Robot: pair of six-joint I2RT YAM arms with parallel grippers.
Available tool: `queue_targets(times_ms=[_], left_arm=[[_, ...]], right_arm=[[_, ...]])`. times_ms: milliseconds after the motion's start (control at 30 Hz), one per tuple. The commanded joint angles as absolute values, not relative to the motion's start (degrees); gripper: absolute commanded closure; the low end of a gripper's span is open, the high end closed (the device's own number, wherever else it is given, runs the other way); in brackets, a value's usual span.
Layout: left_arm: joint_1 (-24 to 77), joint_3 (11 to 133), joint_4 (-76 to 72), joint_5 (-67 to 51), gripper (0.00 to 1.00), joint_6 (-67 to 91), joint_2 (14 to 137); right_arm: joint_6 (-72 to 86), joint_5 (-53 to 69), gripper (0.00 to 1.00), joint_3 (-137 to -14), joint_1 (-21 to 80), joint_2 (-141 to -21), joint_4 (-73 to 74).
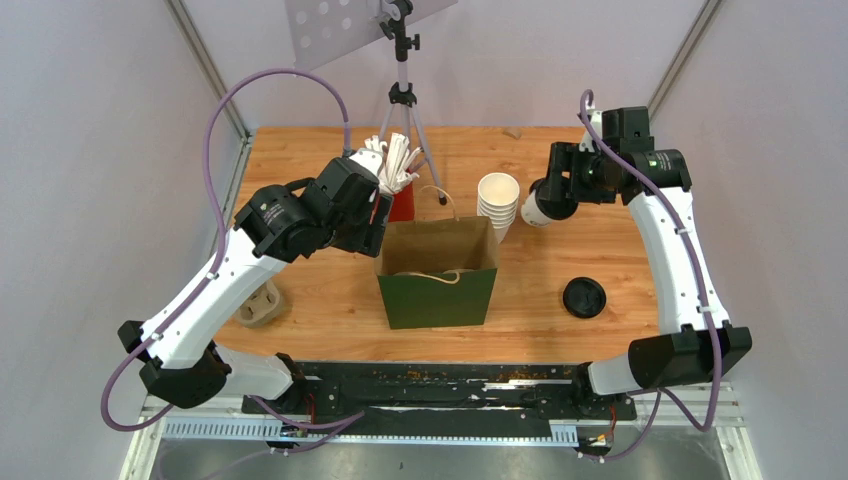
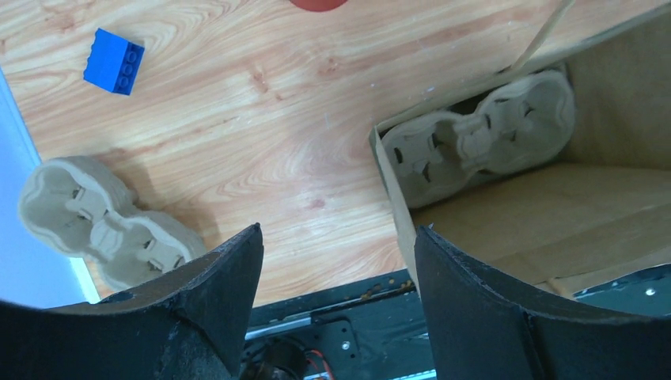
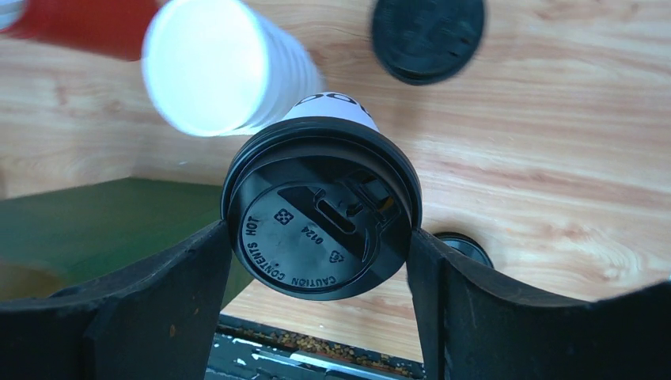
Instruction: Pack the takeout coffee
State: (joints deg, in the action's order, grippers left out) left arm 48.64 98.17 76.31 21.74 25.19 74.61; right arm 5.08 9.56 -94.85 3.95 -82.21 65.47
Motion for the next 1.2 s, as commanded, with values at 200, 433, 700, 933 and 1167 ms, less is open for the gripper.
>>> queue_targets(times_ms=[200,433,700,933,1167], left_arm=[[45.94,95.84,68.71,17.1,0.23,25.92,70.5],[43.6,93.13,63.83,11.2,0.3,23.99,71.26],[43.6,89.19,61.55,11.83,0.44,26.31,72.4],[43.6,86.27,60.85,11.63,0.5,24.0,73.24],[43.64,85.08,55.38,7.45,0.91,22.11,71.46]], right_arm=[[3.51,11.2,0.31,-103.28,8.97,-66.45,68.26],[0.25,15.33,0.33,-99.7,8.97,-58.77,66.45],[3.07,30.25,0.33,-96.75,10.25,-56.07,62.4],[13.82,36.02,0.35,-86.04,12.07,-51.24,51.01],[13.74,34.56,0.35,-84.04,21.27,-52.84,51.92]])
